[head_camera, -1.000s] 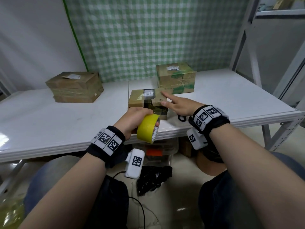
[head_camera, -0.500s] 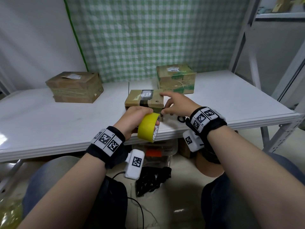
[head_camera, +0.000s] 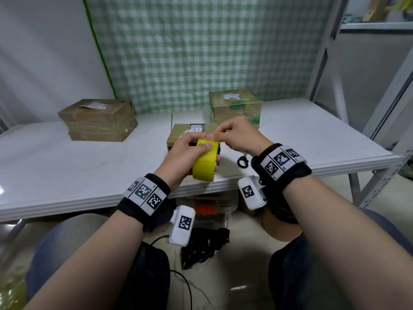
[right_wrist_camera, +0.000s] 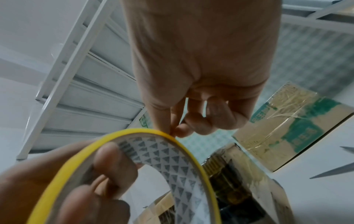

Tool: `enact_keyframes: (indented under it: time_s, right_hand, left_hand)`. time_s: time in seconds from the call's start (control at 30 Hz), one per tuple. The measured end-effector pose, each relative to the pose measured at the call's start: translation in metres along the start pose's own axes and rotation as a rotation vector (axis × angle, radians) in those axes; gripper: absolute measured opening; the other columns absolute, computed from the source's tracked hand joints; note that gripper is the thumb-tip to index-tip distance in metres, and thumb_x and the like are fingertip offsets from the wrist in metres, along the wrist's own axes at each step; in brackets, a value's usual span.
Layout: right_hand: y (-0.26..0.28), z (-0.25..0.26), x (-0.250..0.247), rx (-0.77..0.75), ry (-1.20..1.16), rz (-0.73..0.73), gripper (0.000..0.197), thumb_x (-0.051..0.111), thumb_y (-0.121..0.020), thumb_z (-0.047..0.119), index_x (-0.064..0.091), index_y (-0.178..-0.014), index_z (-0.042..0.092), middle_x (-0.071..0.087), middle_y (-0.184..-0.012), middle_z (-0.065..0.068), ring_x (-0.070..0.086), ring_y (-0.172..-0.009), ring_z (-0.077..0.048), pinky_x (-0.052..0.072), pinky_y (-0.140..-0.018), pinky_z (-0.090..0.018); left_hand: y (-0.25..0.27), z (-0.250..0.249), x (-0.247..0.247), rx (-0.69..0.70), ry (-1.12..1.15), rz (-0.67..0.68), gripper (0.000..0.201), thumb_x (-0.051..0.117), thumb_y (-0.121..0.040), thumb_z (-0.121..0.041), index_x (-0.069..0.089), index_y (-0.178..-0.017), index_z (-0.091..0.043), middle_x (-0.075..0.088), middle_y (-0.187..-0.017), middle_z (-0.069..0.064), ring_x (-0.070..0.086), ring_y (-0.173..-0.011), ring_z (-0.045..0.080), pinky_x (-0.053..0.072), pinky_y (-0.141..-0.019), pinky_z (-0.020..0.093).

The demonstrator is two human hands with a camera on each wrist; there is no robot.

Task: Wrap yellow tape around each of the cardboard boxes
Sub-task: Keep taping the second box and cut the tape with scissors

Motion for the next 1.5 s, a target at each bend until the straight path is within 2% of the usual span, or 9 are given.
enact_keyframes:
  time_s: [0.13,0.27,0.4,0.57,0.8,0.9,1.07,1.23,1.5]
  right_hand:
    - [-0.004,-0.001,0.0,-0.054,0.114,-0.089,0.015,0.081,-0.086,0.025,0.079,-0.085,0.01,0.063,-0.07,0.011,0.05,-0.05,0.008,0.035,-0.048,-0.007]
    - [-0.01,-0.002,-0.004,-0.063,0.1,-0.133,0.016,0.08,-0.087,0.025,0.077,-0.08,0.011,0.06,-0.071,0.012,0.053,-0.057,0.008,0.036,-0.054,-0.008]
    - [-0.017,-0.007,-0.015,-0.063,0.031,-0.187,0.015,0.081,-0.085,0.027,0.076,-0.076,0.017,0.061,-0.073,0.011,0.052,-0.055,0.012,0.035,-0.054,-0.006]
    - [-0.025,-0.005,-0.008,-0.039,0.034,-0.156,0.015,0.081,-0.086,0.029,0.078,-0.08,0.016,0.063,-0.074,0.011,0.051,-0.049,0.01,0.036,-0.052,-0.013]
    - [-0.052,0.001,-0.015,0.043,0.1,-0.163,0.013,0.08,-0.087,0.03,0.079,-0.08,0.019,0.062,-0.058,0.01,0.046,-0.049,-0.006,0.04,-0.048,-0.017]
    - [-0.065,-0.001,-0.025,0.08,0.139,-0.173,0.016,0.08,-0.087,0.033,0.081,-0.085,0.017,0.063,-0.062,0.011,0.046,-0.054,-0.009,0.041,-0.049,-0.019]
    - [-0.077,0.001,-0.024,0.11,0.211,-0.111,0.016,0.08,-0.086,0.037,0.081,-0.084,0.02,0.069,-0.067,0.008,0.052,-0.052,-0.008,0.045,-0.054,-0.023]
    - [-0.092,0.005,-0.026,0.126,0.294,-0.111,0.021,0.079,-0.087,0.036,0.08,-0.087,0.015,0.072,-0.076,0.003,0.055,-0.051,-0.008,0.042,-0.045,-0.016]
    - [-0.107,-0.003,-0.02,0.119,0.274,-0.058,0.018,0.082,-0.085,0.032,0.076,-0.075,0.018,0.07,-0.071,0.002,0.05,-0.052,-0.01,0.042,-0.041,-0.015]
  left_hand:
    - [-0.004,0.0,0.004,0.001,-0.091,0.067,0.041,0.056,-0.103,-0.015,0.042,-0.141,-0.009,0.074,-0.088,0.021,0.072,-0.073,0.032,0.059,-0.067,0.037]
    - [-0.008,0.0,0.005,0.012,-0.156,0.086,0.048,0.048,-0.107,-0.017,0.026,-0.149,-0.01,0.074,-0.08,0.016,0.072,-0.069,0.028,0.057,-0.064,0.034]
    - [-0.002,-0.001,0.009,0.024,-0.187,0.13,0.031,0.042,-0.11,-0.019,0.042,-0.138,-0.006,0.073,-0.075,0.016,0.07,-0.063,0.025,0.059,-0.06,0.033]
    - [-0.005,0.001,0.002,-0.019,-0.21,0.112,0.046,0.046,-0.109,-0.025,0.033,-0.149,-0.008,0.075,-0.083,0.019,0.073,-0.072,0.03,0.06,-0.067,0.038]
    - [-0.005,0.001,0.002,-0.049,-0.196,0.127,0.017,0.05,-0.107,-0.021,0.049,-0.123,-0.016,0.076,-0.084,0.018,0.073,-0.072,0.029,0.062,-0.071,0.041]
    - [-0.003,0.005,0.004,-0.061,-0.179,0.153,0.026,0.05,-0.107,-0.02,0.047,-0.13,-0.009,0.075,-0.087,0.021,0.073,-0.074,0.031,0.063,-0.073,0.043]
    - [-0.004,0.004,0.004,-0.076,-0.115,0.135,0.036,0.051,-0.107,-0.02,0.033,-0.138,-0.025,0.077,-0.087,0.018,0.074,-0.075,0.029,0.062,-0.073,0.042]
    - [-0.005,0.009,0.007,-0.098,-0.104,0.151,0.072,0.053,-0.106,-0.019,0.007,-0.16,-0.028,0.077,-0.092,0.02,0.074,-0.078,0.031,0.061,-0.066,0.036]
    - [-0.013,0.009,0.003,-0.14,-0.033,0.102,0.065,0.053,-0.106,-0.02,0.018,-0.16,-0.02,0.078,-0.09,0.017,0.075,-0.074,0.025,0.061,-0.062,0.033]
Point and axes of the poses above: each hand's wrist, its own y-axis away from the middle knuckle, its own x-axis out of the palm, z = x × y, the point moved 5 cm from there along -y, towards the middle knuckle
